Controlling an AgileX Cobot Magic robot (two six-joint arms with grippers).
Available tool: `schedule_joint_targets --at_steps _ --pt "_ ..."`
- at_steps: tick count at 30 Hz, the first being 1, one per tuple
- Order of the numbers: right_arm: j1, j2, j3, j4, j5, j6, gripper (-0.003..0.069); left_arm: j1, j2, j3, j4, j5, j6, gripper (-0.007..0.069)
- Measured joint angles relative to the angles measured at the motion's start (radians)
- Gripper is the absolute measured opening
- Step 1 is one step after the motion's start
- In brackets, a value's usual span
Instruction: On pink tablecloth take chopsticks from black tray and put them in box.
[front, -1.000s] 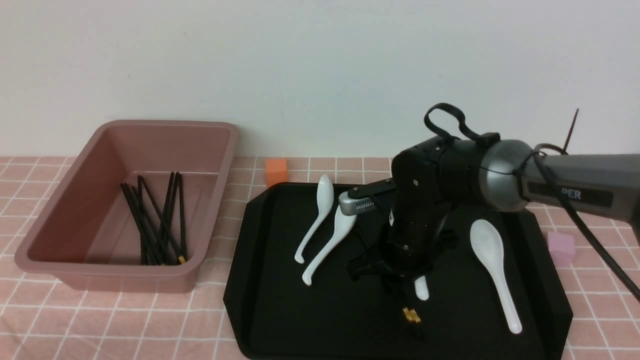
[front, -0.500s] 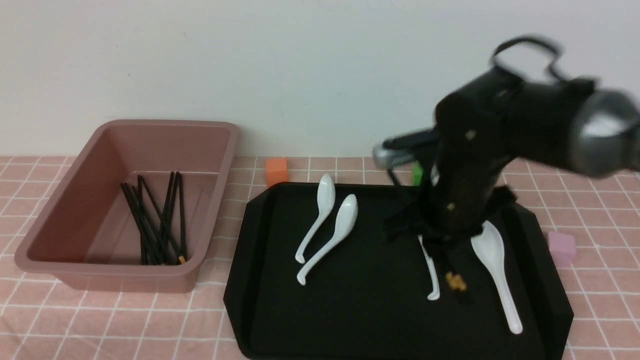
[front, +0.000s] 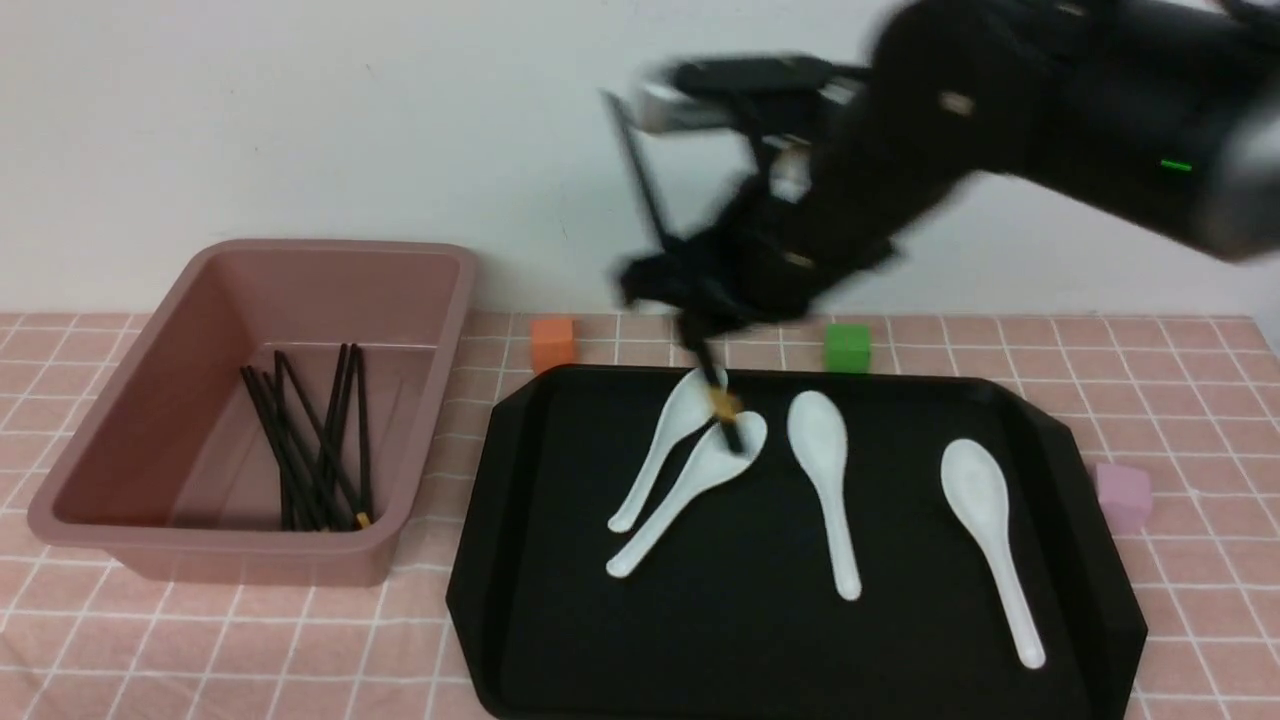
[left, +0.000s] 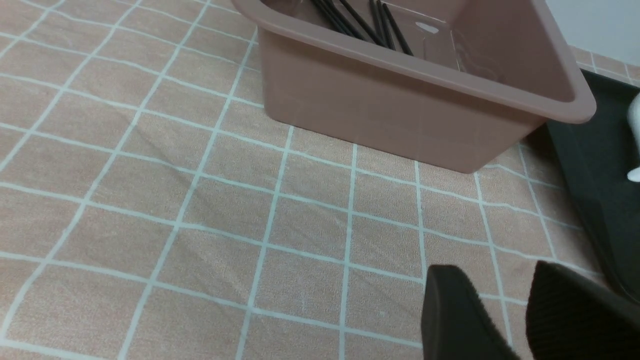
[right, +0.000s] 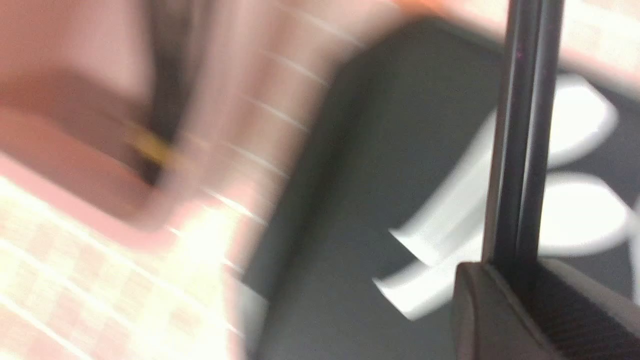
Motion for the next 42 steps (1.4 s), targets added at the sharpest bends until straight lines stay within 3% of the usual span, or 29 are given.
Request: schedule_joint_targets --at_steps 9,14,24,27,31,34,36,42 --pt "0.116 0.437 -0.657 0.068 0.016 -0.065 0.0135 0.0 0.0 0.0 0.0 0.0 0.0 0.0239" --pt "0.133 0.592 -0.847 0.077 0.015 -0.069 0.0135 0.0 0.0 0.0 0.0 0.0 0.0 0.0239" --pt "0.134 0.741 -0.886 0.079 -0.12 -0.066 0.0152 0.0 0.0 0.0 0.0 0.0 0.0 0.0239" --pt "0.134 0.745 -0.886 0.079 -0.13 -0.065 0.0216 0.0 0.0 0.0 0.0 0.0 0.0 0.0239" --pt "0.132 0.741 -0.888 0.07 -0.133 -0.065 0.0393 0.0 0.0 0.0 0.0 0.0 0.0 0.0239" --pt "0.126 0.727 -0.888 0.065 -0.086 -0.065 0.0479 0.0 0.0 0.0 0.0 0.0 0.0 0.0239" --pt "0.119 0.696 -0.888 0.063 -0.004 -0.065 0.0497 0.0 0.0 0.0 0.0 0.0 0.0 0.0239" --pt "0.099 0.549 -0.888 0.049 0.285 -0.073 0.0431 0.0 0.0 0.0 0.0 0.0 0.0 0.0239"
